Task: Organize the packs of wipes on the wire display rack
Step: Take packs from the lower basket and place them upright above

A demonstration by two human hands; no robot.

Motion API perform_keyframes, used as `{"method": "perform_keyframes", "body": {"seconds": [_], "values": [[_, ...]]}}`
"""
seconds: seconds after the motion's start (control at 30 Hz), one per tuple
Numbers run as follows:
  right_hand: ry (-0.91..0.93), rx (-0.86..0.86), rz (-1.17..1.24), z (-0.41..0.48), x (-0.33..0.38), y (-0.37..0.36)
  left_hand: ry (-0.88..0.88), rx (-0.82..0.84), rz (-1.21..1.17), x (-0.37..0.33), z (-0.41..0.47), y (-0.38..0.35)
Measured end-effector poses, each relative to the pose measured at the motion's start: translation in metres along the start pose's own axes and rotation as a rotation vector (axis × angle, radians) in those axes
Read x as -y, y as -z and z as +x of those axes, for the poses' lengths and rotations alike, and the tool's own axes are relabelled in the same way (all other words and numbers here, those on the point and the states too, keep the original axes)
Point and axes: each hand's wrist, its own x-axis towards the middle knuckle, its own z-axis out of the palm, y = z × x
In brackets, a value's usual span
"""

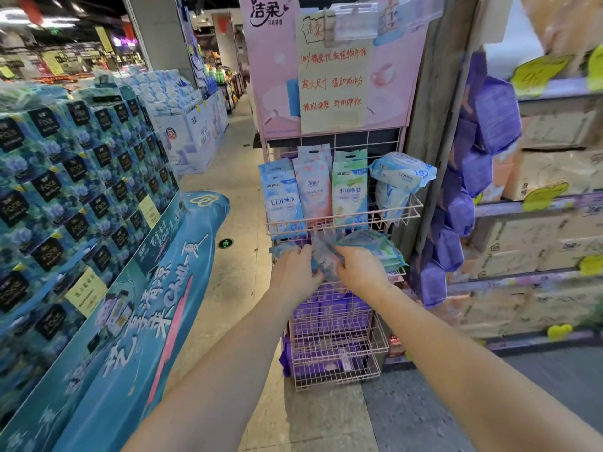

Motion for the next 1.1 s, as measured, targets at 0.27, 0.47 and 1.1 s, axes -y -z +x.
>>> {"method": "perform_keyframes", "body": {"seconds": [0.27, 0.47, 1.1], "values": [[-0.051, 0.090, 0.034, 0.008, 0.004, -0.023, 0.196, 0.059, 0.039, 0.031, -0.004, -0.006], [-0.108, 0.089, 0.077, 0.021, 0.001, -0.038, 0.342, 0.117, -0.076, 0.044, 0.009, -0.015], [-0.026, 0.268, 0.150, 0.071, -0.028, -0.082, 0.963, 0.011, -0.881, 0.046, 0.075, -0.072]]}}
